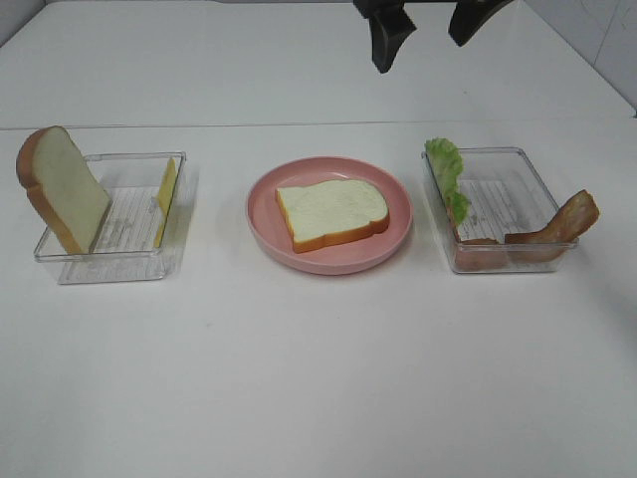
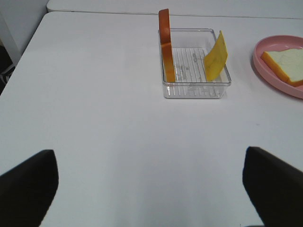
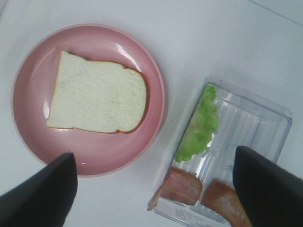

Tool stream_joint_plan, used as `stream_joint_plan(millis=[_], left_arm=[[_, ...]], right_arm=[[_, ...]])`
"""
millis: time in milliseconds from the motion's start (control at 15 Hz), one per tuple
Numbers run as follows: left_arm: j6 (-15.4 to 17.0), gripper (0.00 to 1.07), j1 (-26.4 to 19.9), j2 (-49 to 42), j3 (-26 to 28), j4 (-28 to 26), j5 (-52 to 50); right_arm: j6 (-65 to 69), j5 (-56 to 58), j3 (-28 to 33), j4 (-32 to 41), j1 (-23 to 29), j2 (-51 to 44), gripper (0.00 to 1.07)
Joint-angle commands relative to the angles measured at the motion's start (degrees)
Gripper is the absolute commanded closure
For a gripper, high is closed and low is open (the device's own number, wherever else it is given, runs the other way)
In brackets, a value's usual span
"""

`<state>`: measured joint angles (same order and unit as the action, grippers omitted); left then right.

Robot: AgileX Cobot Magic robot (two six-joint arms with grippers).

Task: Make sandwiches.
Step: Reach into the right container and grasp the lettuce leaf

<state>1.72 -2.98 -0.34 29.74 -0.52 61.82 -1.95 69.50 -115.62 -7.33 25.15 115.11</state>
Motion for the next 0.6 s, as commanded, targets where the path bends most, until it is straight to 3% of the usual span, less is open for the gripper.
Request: stream_joint_plan(millis=[67, 133, 600], left_arm=[[-0.17, 0.06, -0.06, -0.17, -0.17, -0.34, -0.52], [-0.17, 0.06, -0.06, -0.17, -0.17, -0.34, -0.52], [-0.17, 0.06, -0.06, -0.17, -0.17, -0.34, -0.52]], right_arm=[[0.74, 2.35, 0.00, -0.34, -2.18, -1.49, 0.20], [0.74, 2.52, 0.00, 0.34, -5.33, -1.66, 0.20], [0.69, 2.01, 0.11, 3.32, -9.91, 2.12, 0.20]])
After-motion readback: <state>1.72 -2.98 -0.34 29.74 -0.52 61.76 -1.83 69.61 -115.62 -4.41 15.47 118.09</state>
